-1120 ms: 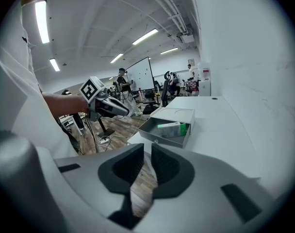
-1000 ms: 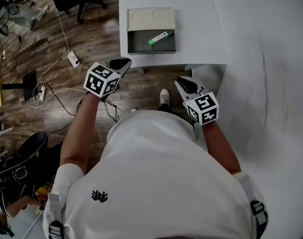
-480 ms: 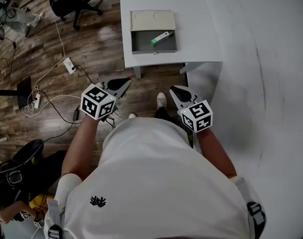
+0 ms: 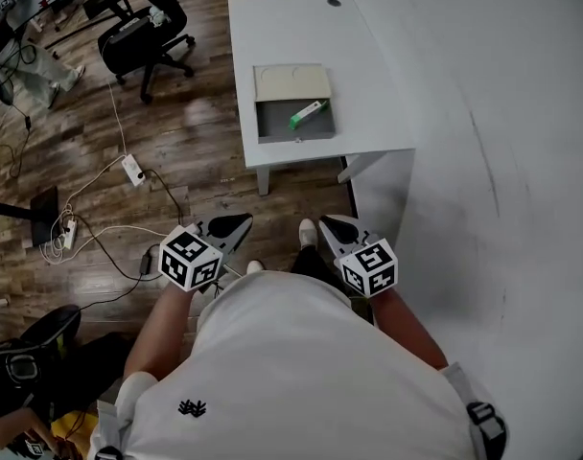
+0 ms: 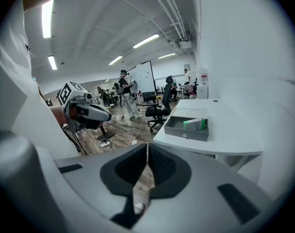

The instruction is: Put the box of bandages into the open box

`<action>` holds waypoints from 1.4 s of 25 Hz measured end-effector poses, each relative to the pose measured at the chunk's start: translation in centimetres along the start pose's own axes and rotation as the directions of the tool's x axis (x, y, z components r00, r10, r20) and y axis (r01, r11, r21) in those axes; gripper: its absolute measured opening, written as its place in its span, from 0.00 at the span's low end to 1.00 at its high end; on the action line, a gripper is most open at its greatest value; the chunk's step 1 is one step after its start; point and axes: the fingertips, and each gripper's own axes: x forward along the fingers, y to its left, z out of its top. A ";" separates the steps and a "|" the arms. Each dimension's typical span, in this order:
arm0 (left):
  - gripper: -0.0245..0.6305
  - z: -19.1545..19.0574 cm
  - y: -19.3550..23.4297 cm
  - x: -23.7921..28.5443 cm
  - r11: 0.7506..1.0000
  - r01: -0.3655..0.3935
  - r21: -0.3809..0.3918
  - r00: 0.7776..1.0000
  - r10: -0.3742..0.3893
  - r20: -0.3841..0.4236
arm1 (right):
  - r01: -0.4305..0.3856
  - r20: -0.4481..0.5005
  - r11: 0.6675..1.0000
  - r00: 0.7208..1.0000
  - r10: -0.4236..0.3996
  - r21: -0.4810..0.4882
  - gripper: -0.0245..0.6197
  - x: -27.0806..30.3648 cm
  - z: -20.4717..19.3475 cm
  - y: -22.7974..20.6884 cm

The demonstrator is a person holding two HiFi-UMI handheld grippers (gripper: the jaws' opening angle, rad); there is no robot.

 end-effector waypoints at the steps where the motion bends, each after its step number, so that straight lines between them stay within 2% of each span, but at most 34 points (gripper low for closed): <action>1: 0.05 -0.2 -0.4 -0.3 1.000 0.003 0.000 1.000 -0.003 0.005 | -0.001 0.002 1.000 1.000 0.001 0.000 0.06 -0.1 -0.3 0.4; 16: 0.05 -0.6 -1.1 -2.7 0.999 0.022 0.046 1.000 -0.022 0.004 | 0.025 0.030 0.999 0.999 -0.024 -0.033 0.05 -0.6 0.7 2.7; 35: 0.05 -1.2 -0.5 -3.7 0.999 0.013 0.030 1.000 -0.013 0.007 | 0.040 0.019 0.997 0.999 -0.038 -0.072 0.05 -0.4 1.1 3.5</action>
